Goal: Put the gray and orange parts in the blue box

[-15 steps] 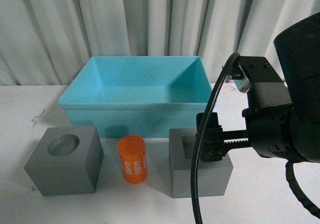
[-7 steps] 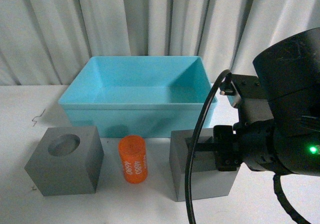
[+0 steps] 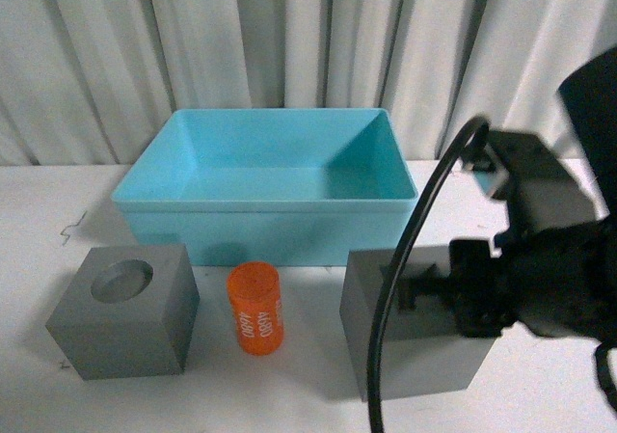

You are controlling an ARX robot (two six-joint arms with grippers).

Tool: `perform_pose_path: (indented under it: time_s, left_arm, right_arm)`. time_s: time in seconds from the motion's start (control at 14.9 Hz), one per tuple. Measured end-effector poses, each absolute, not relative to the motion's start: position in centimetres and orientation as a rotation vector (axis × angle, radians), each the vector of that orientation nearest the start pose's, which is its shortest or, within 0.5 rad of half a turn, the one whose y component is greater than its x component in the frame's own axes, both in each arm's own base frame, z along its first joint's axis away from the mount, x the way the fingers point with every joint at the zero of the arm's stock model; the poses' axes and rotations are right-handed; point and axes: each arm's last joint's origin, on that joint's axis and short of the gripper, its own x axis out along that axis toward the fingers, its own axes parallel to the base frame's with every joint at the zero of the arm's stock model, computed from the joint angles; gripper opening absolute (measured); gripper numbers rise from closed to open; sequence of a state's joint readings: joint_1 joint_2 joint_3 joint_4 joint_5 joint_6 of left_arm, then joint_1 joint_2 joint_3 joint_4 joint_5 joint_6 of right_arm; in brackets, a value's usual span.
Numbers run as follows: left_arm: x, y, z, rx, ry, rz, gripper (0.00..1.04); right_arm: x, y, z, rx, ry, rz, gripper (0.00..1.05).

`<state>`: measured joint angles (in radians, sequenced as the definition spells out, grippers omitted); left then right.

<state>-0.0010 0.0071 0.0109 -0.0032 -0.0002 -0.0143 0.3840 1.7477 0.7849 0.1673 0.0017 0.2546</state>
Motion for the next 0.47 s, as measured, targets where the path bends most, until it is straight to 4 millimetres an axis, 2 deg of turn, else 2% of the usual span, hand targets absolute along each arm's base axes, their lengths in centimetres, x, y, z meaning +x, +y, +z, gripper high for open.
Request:
perform_pose_path:
  time_s: [0.07,0.13,0.2,0.27,0.34,0.4,0.47]
  left_arm:
    - [9.7,0.0,16.6,-0.014,-0.001,-0.001,0.98]
    - [9.7,0.0,16.6,-0.014,-0.001,-0.001,0.98]
    - [9.7,0.0,16.6,-0.014,-0.001,-0.001,0.98]
    - [9.7,0.0,16.6,-0.014,-0.001,-0.001,0.98]
    - [9.7,0.0,16.6,-0.014,-0.001,-0.001,0.98]
    - [9.7,0.0,16.6,-0.014,-0.001,-0.001,0.98]
    - [9.7,0.0,16.6,-0.014,-0.001,-0.001,0.98]
  right_arm:
    - [29.9,11.9,13.6,0.09,0.804,0.268,0.19]
    - [29.8,11.1,17.2,0.11,0.688,0.298,0.19]
    - [30.3,10.2,21.7,0.12,0.532,0.318,0.19]
    - [31.6,9.5,26.2,0.128,0.335,0.323,0.19]
    - [33.2,8.9,29.9,0.122,0.182,0.32,0.19]
    - [35.3,8.6,31.6,0.116,0.127,0.298,0.19]
    - [38.0,9.0,31.0,0.103,0.166,0.289,0.19]
